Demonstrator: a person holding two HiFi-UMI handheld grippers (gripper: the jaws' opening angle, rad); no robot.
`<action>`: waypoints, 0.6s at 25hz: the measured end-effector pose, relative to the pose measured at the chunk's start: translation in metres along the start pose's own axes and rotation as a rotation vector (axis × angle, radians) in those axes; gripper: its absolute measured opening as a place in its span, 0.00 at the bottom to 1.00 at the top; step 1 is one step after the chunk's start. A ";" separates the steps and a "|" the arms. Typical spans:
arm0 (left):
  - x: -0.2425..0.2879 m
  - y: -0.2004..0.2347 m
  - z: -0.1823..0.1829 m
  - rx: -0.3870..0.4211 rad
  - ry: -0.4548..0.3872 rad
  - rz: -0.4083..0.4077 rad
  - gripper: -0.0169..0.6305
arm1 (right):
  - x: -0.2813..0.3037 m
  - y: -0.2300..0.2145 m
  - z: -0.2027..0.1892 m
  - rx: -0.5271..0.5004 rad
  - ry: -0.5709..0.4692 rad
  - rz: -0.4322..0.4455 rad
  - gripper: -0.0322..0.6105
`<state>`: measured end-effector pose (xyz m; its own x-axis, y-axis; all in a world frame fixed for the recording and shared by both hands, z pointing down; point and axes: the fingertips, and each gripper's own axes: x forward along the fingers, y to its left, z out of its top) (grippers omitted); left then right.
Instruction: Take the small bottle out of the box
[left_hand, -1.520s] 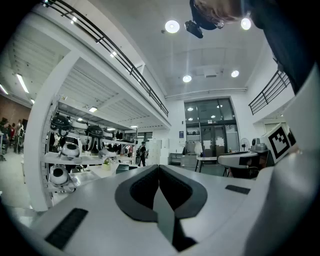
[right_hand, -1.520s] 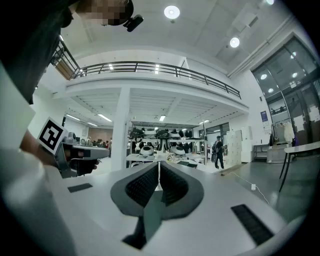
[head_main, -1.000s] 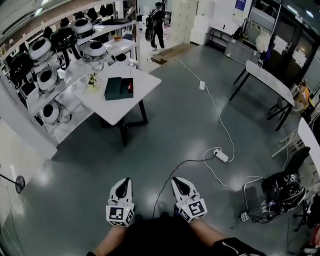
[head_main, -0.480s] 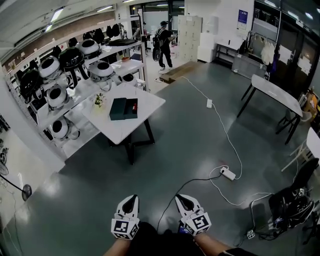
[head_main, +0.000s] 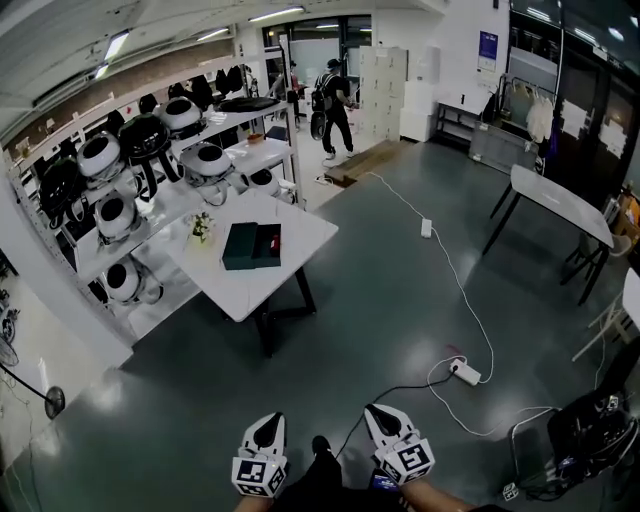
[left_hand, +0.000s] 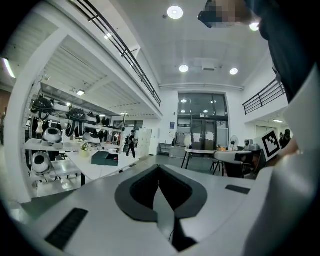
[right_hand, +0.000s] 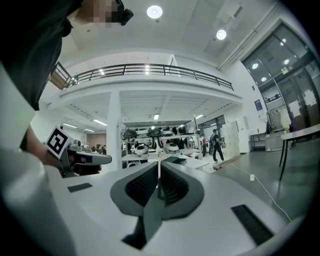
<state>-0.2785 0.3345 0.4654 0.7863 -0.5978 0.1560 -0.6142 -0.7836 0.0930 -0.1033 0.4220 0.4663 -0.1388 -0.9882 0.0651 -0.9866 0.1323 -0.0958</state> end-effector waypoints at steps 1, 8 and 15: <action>0.009 0.006 0.002 -0.002 -0.004 0.001 0.05 | 0.008 -0.005 0.002 -0.001 0.005 0.001 0.11; 0.085 0.054 0.017 -0.020 -0.029 0.012 0.05 | 0.091 -0.038 0.017 -0.034 0.024 0.042 0.11; 0.161 0.086 0.039 -0.046 -0.036 -0.069 0.05 | 0.168 -0.068 0.047 -0.039 -0.001 0.051 0.11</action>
<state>-0.2025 0.1644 0.4598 0.8284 -0.5487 0.1127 -0.5600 -0.8152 0.1476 -0.0551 0.2437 0.4375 -0.1888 -0.9802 0.0601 -0.9809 0.1853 -0.0598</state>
